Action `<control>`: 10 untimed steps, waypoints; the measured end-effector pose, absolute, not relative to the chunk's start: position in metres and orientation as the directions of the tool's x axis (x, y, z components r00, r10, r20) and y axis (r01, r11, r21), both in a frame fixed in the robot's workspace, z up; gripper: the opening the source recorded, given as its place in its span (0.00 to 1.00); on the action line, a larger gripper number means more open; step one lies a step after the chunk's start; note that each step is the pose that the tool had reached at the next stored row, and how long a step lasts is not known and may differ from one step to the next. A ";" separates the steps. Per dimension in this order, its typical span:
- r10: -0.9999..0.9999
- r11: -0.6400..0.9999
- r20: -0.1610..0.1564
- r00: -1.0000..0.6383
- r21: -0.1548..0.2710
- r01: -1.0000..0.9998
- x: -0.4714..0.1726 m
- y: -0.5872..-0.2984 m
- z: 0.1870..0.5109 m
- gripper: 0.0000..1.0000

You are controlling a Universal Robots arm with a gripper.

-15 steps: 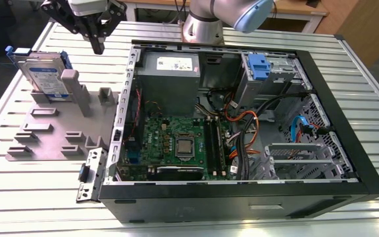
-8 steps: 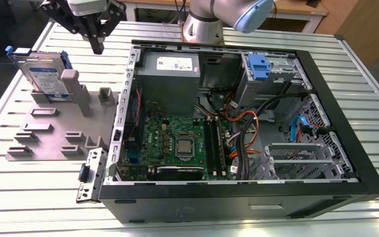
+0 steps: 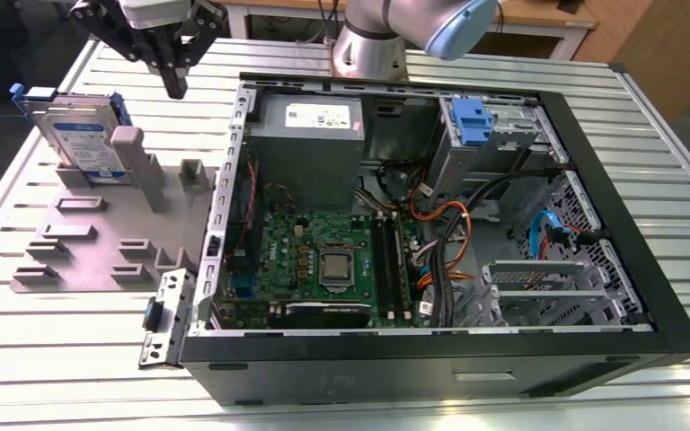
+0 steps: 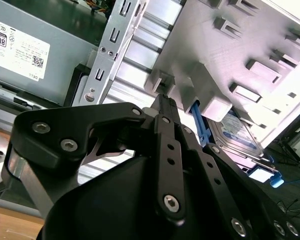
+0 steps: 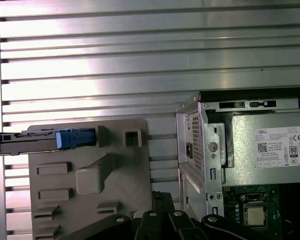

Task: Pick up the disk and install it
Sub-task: 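Reach for the disk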

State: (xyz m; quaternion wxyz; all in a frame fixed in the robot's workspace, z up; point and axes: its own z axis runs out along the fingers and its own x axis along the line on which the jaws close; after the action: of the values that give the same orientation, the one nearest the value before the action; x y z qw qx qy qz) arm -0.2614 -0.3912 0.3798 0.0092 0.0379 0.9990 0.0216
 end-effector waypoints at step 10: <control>0.076 0.996 -0.017 -0.997 0.044 0.075 -0.263 -0.391 0.379 0.11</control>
State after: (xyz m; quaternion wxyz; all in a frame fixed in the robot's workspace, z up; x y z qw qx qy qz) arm -0.2633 -0.3912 0.3795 0.0093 0.0380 0.9990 0.0216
